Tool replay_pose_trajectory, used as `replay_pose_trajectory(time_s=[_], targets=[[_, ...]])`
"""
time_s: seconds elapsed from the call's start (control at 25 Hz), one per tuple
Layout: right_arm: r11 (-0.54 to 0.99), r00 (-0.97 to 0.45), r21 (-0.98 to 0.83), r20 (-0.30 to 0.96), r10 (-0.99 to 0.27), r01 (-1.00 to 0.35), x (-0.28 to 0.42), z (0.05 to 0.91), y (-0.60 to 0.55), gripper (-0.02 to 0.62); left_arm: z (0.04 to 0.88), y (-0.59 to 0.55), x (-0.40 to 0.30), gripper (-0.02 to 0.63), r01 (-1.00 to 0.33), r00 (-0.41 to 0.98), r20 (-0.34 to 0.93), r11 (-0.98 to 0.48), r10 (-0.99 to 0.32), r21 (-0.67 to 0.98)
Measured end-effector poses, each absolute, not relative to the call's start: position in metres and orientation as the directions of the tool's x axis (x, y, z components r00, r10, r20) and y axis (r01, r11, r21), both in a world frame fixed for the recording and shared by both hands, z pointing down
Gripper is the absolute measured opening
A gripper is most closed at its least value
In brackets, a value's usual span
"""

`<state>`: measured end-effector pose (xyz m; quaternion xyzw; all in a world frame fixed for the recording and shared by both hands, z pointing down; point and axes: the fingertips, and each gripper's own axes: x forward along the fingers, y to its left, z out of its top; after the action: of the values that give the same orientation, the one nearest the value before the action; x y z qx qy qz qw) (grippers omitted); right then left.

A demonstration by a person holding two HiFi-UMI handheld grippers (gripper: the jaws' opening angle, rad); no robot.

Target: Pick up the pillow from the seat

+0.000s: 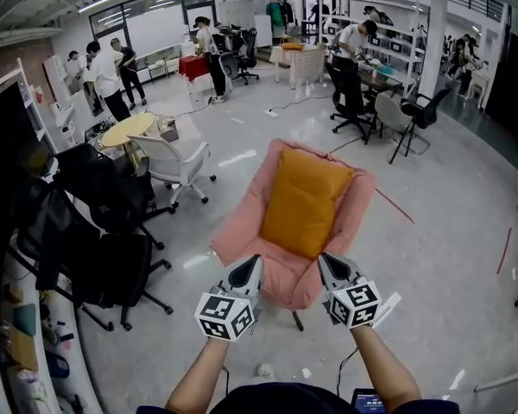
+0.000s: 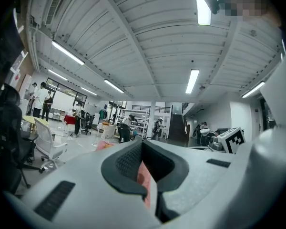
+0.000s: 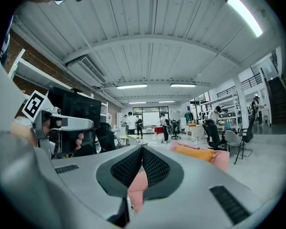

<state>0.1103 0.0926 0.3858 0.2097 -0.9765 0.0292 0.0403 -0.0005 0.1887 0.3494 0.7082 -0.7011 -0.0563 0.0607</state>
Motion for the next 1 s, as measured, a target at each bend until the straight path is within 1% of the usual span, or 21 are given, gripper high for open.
replay_pose_trajectory(time_s=[0.6, 1.0], targets=[[0.898, -0.894, -0.020, 0.105, -0.436, -0.440, 0.038, 0.379, 0.063, 0.018, 0.348, 0.154, -0.074, 0.003, -0.979, 0.059, -0.012, -0.061, -0.998, 0.192], [0.882, -0.874, -0.003, 0.132, -0.468, -0.472, 0.019, 0.385, 0.055, 0.018, 0.356, 0.142, -0.098, 0.004, -0.967, 0.101, -0.014, -0.102, -0.995, 0.232]])
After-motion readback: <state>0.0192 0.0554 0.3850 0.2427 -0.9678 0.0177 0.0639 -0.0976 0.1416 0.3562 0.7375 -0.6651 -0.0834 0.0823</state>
